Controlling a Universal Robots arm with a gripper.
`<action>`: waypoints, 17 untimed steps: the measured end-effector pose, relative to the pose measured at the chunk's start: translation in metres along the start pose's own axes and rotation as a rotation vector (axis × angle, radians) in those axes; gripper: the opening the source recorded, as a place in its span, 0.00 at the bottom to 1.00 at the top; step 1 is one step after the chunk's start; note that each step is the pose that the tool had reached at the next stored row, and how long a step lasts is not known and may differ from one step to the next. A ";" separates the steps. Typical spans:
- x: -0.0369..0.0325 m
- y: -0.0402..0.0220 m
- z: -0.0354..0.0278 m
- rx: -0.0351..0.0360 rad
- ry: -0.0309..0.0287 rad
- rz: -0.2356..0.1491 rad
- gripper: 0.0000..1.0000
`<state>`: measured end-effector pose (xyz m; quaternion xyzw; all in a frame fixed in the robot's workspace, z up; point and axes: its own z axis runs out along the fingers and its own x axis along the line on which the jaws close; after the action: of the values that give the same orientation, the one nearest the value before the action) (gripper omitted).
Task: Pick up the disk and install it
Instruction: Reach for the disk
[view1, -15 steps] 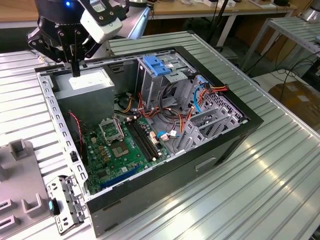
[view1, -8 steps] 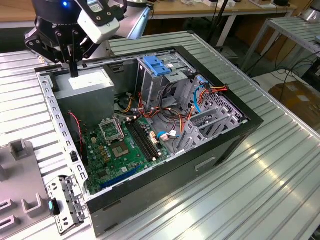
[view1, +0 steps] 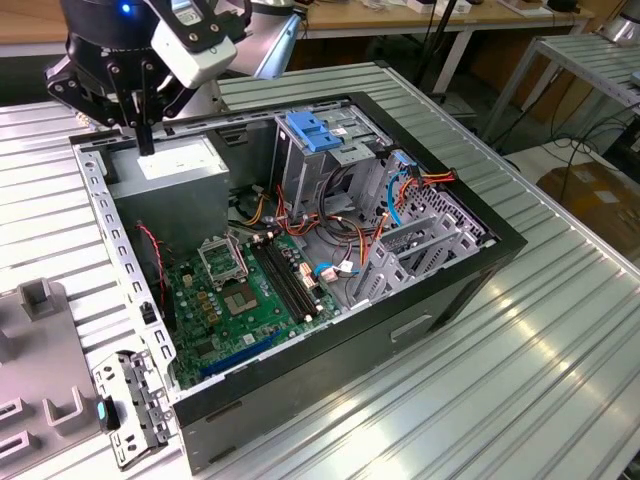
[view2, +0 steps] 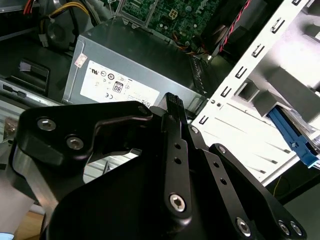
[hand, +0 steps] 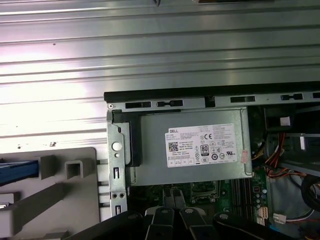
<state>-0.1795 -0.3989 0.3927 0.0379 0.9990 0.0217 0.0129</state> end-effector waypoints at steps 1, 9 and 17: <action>0.0002 0.0000 0.0000 0.0000 0.0000 0.000 0.11; 0.0046 -0.0004 0.0001 0.0000 0.0002 0.000 0.11; 0.0131 -0.0010 0.0001 0.0001 0.0005 0.000 0.11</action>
<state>-0.1926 -0.3989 0.3923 0.0379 0.9990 0.0217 0.0126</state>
